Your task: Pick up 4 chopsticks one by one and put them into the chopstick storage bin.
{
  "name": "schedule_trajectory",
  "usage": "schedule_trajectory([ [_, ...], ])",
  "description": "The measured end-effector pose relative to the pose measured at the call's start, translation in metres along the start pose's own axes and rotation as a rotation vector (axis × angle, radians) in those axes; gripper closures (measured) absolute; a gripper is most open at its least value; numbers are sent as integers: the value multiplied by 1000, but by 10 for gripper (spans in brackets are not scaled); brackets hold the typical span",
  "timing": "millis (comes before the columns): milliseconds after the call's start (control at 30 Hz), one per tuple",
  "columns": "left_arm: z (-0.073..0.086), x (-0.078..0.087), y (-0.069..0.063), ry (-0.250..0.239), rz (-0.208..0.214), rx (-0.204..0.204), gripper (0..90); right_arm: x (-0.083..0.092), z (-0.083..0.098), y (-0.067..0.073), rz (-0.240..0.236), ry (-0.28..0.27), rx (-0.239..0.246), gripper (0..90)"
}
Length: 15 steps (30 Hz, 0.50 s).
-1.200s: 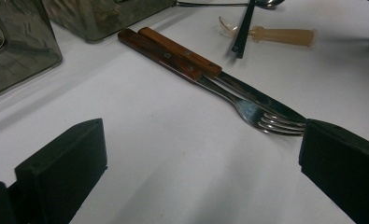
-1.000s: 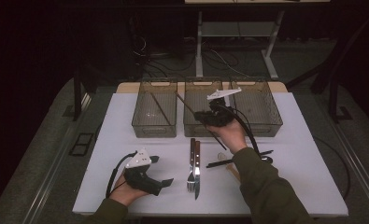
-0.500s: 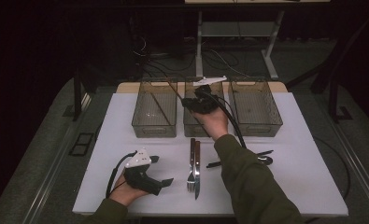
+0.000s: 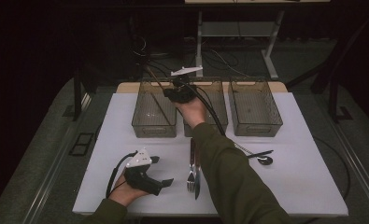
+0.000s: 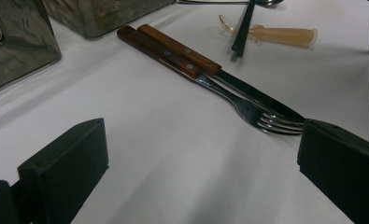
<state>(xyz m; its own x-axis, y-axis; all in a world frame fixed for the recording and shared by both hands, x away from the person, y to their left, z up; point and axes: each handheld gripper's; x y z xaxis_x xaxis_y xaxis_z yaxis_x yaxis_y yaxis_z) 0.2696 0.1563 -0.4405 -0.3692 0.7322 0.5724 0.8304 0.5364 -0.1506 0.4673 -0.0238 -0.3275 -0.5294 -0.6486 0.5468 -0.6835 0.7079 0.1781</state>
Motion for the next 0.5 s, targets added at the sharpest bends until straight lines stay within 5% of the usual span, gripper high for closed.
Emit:
schedule_trajectory([
  [500,-1,1,-1,-1,16,-9,9,-51,-20,17,-4,-8,-3,845],
])
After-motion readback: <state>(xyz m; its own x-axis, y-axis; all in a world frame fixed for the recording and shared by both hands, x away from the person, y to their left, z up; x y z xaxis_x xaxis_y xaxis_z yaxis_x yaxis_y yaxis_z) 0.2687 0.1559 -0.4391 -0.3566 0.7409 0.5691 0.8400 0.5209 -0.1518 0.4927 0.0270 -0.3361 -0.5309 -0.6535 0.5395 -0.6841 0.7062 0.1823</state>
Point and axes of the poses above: each handheld gripper's, and its own axes: x roughly backward along the jaws, z roughly out of its underside, y roughly to its left, and after that the axes turned 3 degrees about y, right-handed
